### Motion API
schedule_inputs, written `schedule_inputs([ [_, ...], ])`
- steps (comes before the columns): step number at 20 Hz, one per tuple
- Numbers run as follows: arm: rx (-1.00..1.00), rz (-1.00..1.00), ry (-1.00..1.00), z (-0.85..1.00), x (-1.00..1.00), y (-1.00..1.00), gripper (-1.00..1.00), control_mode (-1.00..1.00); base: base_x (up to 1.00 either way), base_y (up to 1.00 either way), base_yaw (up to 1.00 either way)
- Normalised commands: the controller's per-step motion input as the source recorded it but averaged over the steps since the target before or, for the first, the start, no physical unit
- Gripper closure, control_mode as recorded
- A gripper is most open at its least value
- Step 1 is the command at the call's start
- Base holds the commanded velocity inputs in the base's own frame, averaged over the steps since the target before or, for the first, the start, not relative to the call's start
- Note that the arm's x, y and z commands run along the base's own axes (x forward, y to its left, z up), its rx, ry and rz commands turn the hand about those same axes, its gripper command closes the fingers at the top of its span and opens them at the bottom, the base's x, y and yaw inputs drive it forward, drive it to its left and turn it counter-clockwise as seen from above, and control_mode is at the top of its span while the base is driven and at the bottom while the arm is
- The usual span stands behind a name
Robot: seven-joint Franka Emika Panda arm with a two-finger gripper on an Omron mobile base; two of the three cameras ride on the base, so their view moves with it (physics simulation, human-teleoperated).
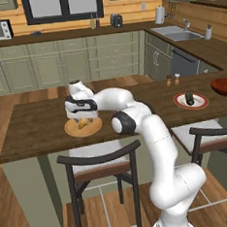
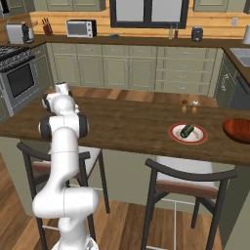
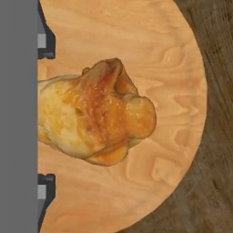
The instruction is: Pick the chicken drumstick and cucumber from their plates and place them in the bowl. Then put the bowl in the fridge.
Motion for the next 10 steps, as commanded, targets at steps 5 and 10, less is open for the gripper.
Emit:
schedule_inputs([
  [5,0.0,0.0,0.0,-0.22,0.26,0.24,-1.0,-1.0,0.0,0.0,0.0],
  [10,-0.01,0.0,0.05,-0.44,0.01,0.05,1.0,-1.0,0.0,0.0,0.0],
])
